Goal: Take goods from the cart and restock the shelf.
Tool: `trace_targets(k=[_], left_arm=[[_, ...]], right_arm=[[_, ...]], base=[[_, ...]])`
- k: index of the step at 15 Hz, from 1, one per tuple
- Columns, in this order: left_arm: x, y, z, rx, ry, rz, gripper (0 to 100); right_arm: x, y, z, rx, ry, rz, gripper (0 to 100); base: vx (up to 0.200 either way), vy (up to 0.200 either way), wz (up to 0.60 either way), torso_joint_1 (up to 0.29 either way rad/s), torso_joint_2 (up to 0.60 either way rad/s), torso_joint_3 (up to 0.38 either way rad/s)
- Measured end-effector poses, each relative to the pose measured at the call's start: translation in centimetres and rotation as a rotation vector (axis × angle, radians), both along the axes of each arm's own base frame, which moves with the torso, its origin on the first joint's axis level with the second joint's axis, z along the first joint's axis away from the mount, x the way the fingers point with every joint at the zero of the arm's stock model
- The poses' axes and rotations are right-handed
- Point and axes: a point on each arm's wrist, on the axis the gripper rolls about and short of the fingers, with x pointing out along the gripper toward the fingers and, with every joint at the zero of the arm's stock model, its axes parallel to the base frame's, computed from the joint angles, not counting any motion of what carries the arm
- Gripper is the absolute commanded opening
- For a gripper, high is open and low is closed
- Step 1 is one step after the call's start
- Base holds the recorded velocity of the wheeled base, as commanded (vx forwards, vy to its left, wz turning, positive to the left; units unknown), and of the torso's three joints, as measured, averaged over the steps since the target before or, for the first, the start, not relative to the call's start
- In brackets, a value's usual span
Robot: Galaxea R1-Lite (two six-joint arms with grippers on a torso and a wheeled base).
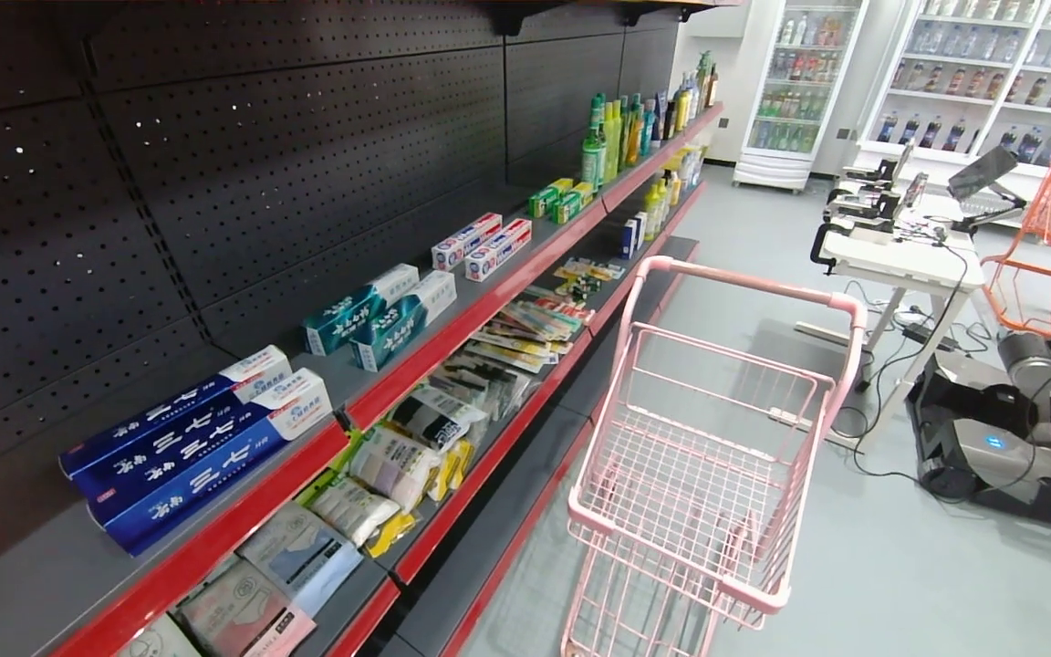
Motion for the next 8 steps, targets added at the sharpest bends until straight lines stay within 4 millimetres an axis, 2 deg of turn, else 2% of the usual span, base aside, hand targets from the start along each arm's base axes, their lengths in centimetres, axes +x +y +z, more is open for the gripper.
trace_targets(k=[4,7,8], left_arm=[[0.00,0.00,0.00,0.000,0.000,0.001,100],[0.00,0.00,0.00,0.000,0.000,0.000,100],[0.00,0.00,0.00,0.000,0.000,0.000,100]], right_arm=[[0.08,0.00,0.02,-0.003,0.003,0.001,0],[0.15,0.00,-0.08,-0.010,0.011,0.002,0],[0.17,0.00,-0.13,-0.012,0.013,0.003,0]], base=[[0.000,0.000,0.00,0.156,-0.33,-0.172],[0.000,0.000,0.00,0.024,-0.06,-0.027],[0.000,0.000,0.60,0.002,0.00,0.002]])
